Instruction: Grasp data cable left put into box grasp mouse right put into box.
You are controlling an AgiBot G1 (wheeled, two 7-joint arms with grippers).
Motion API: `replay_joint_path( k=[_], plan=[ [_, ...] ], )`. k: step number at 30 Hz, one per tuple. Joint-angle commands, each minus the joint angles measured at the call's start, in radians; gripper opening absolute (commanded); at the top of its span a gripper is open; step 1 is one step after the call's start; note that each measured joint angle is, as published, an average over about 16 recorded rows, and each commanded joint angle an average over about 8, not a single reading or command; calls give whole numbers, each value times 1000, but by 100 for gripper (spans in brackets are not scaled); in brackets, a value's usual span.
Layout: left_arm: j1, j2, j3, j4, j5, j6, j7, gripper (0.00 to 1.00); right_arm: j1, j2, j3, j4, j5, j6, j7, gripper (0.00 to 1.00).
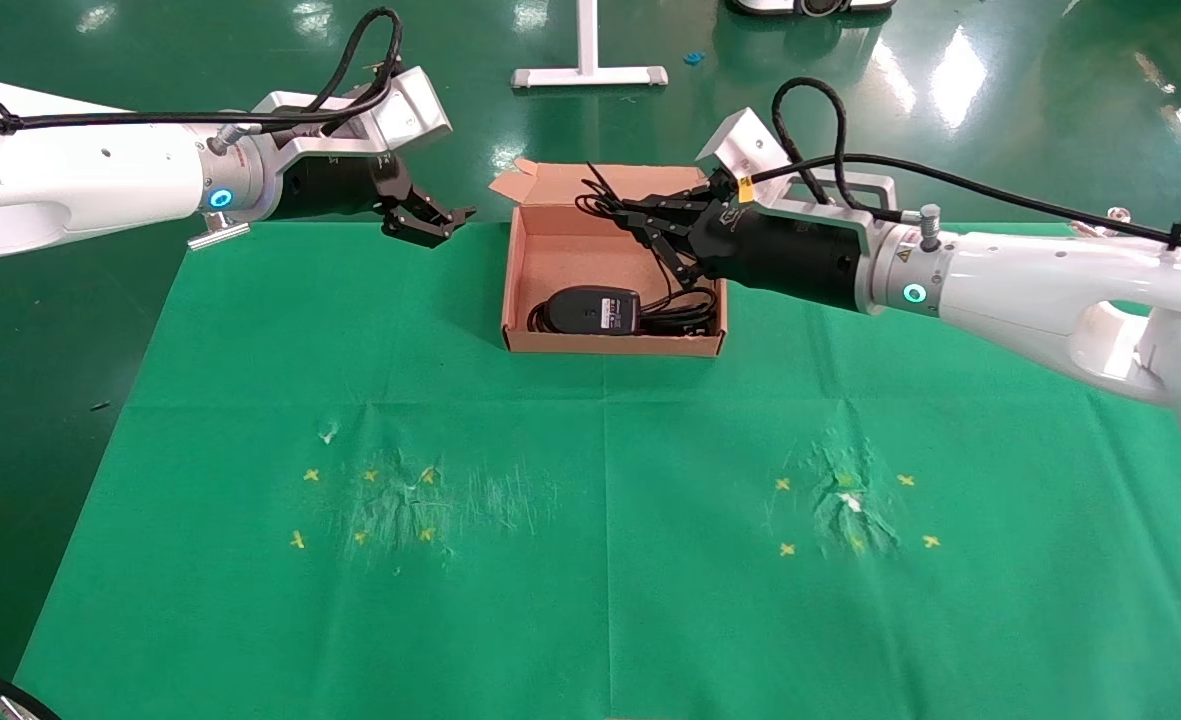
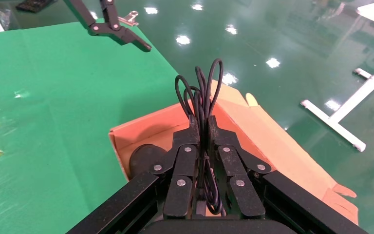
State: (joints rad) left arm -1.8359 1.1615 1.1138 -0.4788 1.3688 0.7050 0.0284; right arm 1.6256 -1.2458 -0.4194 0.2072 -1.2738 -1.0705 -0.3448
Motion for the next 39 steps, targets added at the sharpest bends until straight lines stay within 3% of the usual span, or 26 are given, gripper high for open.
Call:
replay_joint_path(
  k=[1, 19, 39],
  plan=[
    [0, 0, 0, 0, 0, 0, 0, 100, -2, -1, 2, -6, 1, 2, -2, 100],
    [0, 1, 0, 0, 0, 0, 0, 100, -10, 15, 1, 37, 12, -15, 16, 100],
    [0, 1, 0, 0, 0, 0, 0, 100, -185, 215, 46, 373, 184, -148, 183, 100]
  ],
)
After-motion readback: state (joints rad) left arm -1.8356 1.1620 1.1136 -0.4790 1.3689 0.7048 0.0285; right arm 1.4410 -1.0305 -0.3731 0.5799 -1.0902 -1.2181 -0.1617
